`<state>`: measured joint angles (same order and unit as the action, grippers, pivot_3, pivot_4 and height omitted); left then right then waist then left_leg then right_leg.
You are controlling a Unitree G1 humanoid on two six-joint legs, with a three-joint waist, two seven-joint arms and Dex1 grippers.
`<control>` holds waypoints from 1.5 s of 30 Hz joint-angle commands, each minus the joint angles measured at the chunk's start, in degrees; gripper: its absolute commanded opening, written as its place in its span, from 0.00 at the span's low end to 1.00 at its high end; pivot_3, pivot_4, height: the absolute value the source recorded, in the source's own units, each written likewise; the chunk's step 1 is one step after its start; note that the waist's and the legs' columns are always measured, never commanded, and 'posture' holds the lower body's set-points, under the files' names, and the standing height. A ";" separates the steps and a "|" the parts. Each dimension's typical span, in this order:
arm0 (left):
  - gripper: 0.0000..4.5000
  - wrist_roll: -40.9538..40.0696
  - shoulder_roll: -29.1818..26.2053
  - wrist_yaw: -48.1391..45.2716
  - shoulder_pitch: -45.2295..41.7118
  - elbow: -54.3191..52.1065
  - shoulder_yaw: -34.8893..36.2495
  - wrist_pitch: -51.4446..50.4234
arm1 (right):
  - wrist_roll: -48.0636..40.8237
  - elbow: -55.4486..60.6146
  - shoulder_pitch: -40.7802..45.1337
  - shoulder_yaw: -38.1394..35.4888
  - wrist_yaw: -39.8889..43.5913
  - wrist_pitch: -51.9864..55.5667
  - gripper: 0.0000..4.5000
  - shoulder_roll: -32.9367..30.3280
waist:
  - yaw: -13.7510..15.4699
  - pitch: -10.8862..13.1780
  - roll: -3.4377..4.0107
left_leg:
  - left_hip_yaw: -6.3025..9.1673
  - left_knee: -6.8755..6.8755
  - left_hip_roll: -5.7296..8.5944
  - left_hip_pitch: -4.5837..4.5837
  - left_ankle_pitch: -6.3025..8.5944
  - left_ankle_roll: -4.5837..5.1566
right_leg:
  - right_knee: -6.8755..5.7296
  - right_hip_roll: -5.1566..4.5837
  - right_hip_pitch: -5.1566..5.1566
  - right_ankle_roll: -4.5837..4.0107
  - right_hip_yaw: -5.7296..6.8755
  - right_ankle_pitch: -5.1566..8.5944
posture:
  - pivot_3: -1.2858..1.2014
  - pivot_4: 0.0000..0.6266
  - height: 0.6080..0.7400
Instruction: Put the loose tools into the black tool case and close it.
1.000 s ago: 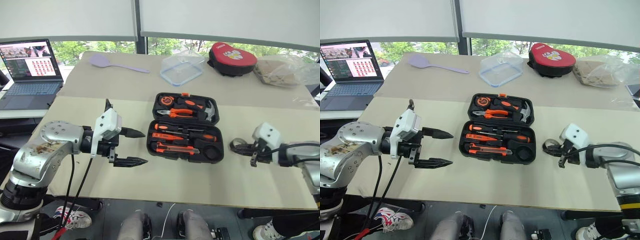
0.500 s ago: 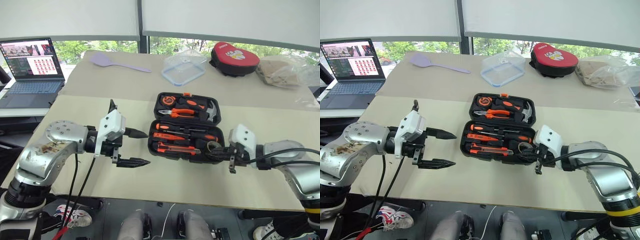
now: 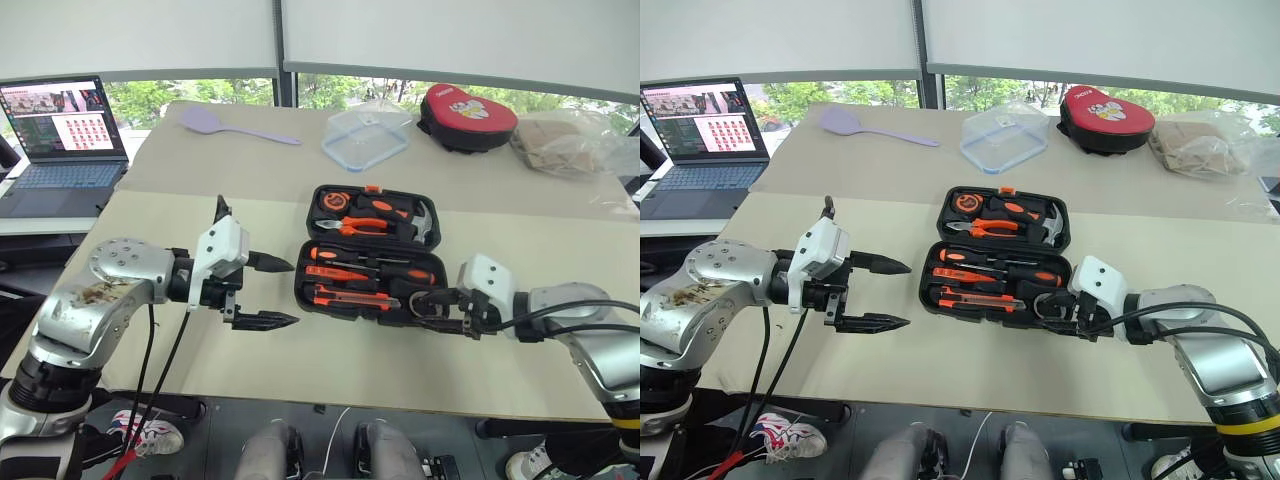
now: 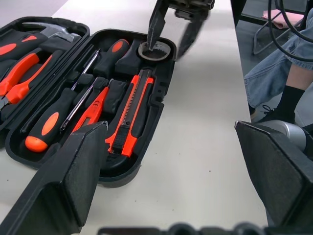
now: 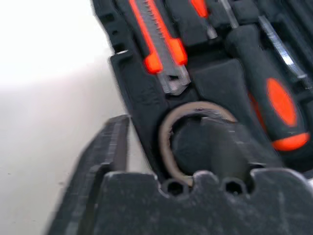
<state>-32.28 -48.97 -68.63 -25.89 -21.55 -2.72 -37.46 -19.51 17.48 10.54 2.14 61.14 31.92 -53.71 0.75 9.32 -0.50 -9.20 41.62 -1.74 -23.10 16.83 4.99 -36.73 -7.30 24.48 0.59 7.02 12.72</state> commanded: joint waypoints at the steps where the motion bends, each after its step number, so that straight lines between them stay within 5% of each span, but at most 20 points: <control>1: 1.00 0.43 0.23 0.14 -1.34 0.26 0.02 1.55 | -2.68 2.15 0.17 -4.51 1.12 1.22 0.95 -2.11 | -0.03 0.00 0.00 | 0.00 0.00 0.00 -0.01 0.00 0.00 | 0.00 0.00 0.00 0.00 0.00 0.00 | 0.52 0.24 0.93; 5: 1.00 2.97 1.75 3.69 -1.96 4.26 -0.07 1.38 | -6.53 -2.22 2.69 -11.01 0.17 4.38 0.99 -2.74 | -0.04 0.00 0.00 | 0.00 0.00 0.00 0.02 0.00 0.00 | -0.01 0.00 0.00 0.00 -0.03 -0.01 | 0.52 0.24 0.93; 7: 1.00 6.17 3.01 6.68 -2.53 9.01 -0.55 2.46 | -7.61 -7.22 4.76 -13.93 -0.73 5.43 0.86 -2.44 | -0.05 0.00 -0.01 | 0.00 0.00 -0.01 0.04 0.00 0.00 | 0.00 0.01 -0.03 -0.01 -0.02 -0.01 | 0.52 0.24 0.93; 19: 0.08 19.14 13.58 12.99 -10.86 32.74 -6.63 13.25 | 2.03 -25.47 12.76 -7.44 -4.91 -4.69 0.00 2.68 | -0.21 0.01 -0.02 | -0.13 0.00 0.02 -0.04 -0.01 0.02 | -0.04 0.03 0.05 -0.01 0.01 -0.03 | 0.52 0.24 0.93; 20: 0.02 19.96 15.10 13.09 -11.86 34.63 -7.50 14.21 | 3.77 -27.47 13.85 -5.88 -5.04 -6.80 0.00 3.27 | -0.27 0.01 -0.02 | -0.15 0.00 0.02 -0.03 -0.01 0.02 | -0.05 0.04 0.05 -0.01 0.01 -0.03 | 0.52 0.24 0.93; 30: 0.02 23.12 21.26 11.50 -13.61 37.52 -10.78 14.82 | 10.41 -34.98 19.72 1.26 -2.37 -16.70 0.00 7.37 | -0.46 0.01 -0.02 | -0.22 -0.01 0.02 -0.12 -0.03 0.00 | -0.04 0.08 0.12 0.04 0.05 -0.01 | 0.52 0.24 0.93; 45: 0.02 17.53 16.16 -0.88 -1.92 20.38 -11.72 10.01 | 6.72 -19.16 5.02 -2.83 8.34 -21.94 0.00 2.55 | -0.65 0.01 -0.01 | -0.18 -0.05 0.00 -0.03 -0.02 -0.01 | -0.05 -0.01 0.11 0.07 0.02 0.03 | 0.52 0.24 0.93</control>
<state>-12.52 -34.17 -67.51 -27.72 2.79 -12.65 -28.21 -9.43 -6.92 14.93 0.32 67.62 12.39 -51.52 0.09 9.34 -0.51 -9.37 41.58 -1.74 -23.13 16.81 4.98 -36.80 -7.32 24.58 0.66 7.03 12.75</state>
